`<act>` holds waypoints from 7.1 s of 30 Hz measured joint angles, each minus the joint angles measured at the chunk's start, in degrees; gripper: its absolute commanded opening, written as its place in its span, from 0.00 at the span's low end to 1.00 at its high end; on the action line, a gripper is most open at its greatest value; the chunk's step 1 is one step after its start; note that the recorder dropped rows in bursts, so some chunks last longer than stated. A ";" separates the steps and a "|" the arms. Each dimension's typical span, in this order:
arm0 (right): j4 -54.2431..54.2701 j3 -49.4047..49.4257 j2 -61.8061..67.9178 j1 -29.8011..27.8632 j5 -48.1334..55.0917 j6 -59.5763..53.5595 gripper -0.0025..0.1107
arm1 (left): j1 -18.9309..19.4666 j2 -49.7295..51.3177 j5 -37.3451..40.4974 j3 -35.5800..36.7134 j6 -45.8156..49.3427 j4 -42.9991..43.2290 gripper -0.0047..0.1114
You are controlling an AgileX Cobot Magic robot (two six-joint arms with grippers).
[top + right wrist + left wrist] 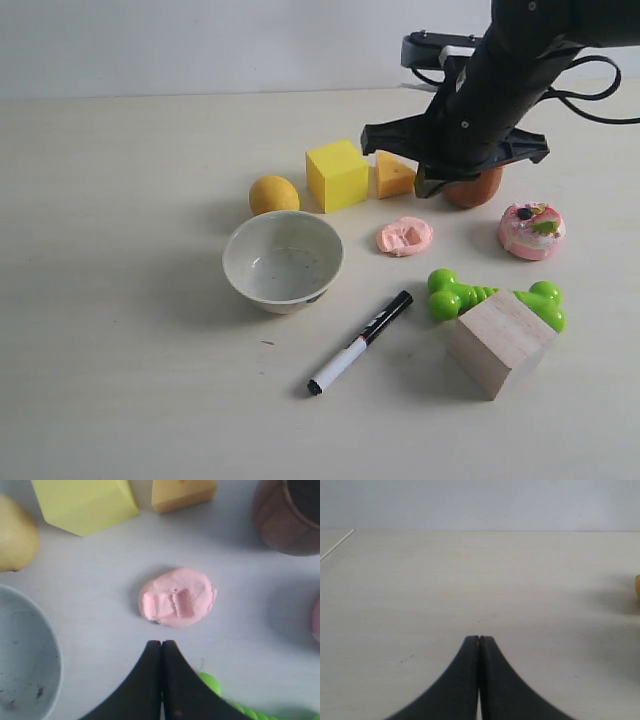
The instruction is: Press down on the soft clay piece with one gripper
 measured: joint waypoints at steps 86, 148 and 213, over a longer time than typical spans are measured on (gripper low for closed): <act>-18.76 58.38 -76.09 -32.91 -35.96 4.56 0.02 | 0.00 0.00 0.00 0.00 0.00 0.00 0.04; -0.17 70.70 -102.96 -32.91 -23.11 -25.11 0.02 | 0.00 0.00 0.00 0.00 0.00 0.00 0.04; 0.05 70.70 -102.96 -32.91 -23.11 -25.21 0.02 | 0.00 0.00 0.00 0.00 0.00 0.00 0.04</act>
